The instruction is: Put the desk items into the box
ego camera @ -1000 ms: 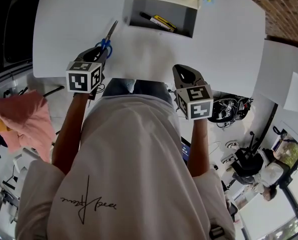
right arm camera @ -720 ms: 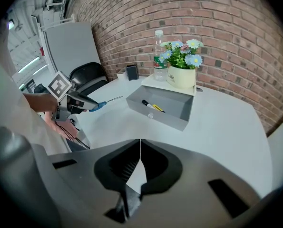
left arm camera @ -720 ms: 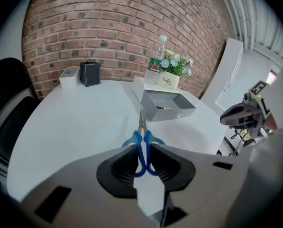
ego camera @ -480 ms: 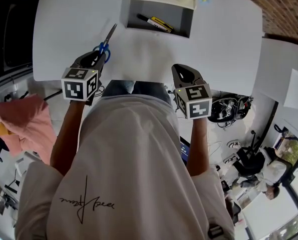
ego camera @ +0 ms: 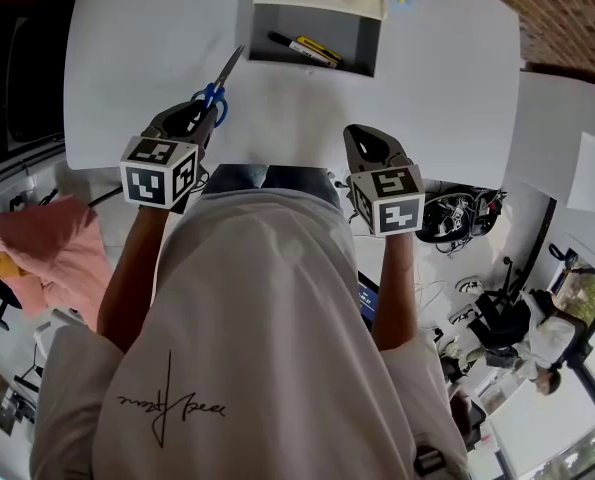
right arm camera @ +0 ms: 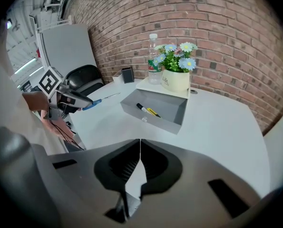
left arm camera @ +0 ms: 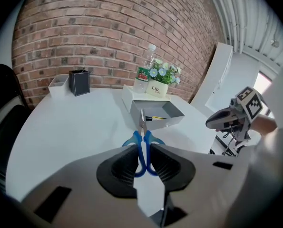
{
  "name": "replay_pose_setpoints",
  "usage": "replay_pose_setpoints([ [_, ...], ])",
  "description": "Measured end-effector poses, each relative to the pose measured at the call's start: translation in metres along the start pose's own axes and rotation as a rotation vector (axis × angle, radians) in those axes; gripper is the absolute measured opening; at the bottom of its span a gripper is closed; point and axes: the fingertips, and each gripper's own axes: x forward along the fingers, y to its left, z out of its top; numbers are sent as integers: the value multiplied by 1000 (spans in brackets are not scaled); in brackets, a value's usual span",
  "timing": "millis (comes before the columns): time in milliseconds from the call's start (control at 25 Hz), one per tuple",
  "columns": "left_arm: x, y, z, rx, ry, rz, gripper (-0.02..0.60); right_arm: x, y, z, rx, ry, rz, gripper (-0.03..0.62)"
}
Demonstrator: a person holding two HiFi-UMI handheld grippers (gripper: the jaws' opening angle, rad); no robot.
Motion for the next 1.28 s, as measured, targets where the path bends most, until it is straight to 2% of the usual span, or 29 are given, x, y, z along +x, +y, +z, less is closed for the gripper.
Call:
replay_pose_setpoints([
  [200,5,-7,8,41,4,-28,86,-1,-6,1,16,-3,-14,28],
  [480,12,-14,17,38,-3,-56,86,-2,-16,4,35,-10,-34,28],
  [800,25,-33,26,120,20,-103,86,-9,-31,2,65,-19,-63,28],
  [1280,43,-53,47,171,27,-140,86,-16,-50,-10,110,-16,-83,28],
])
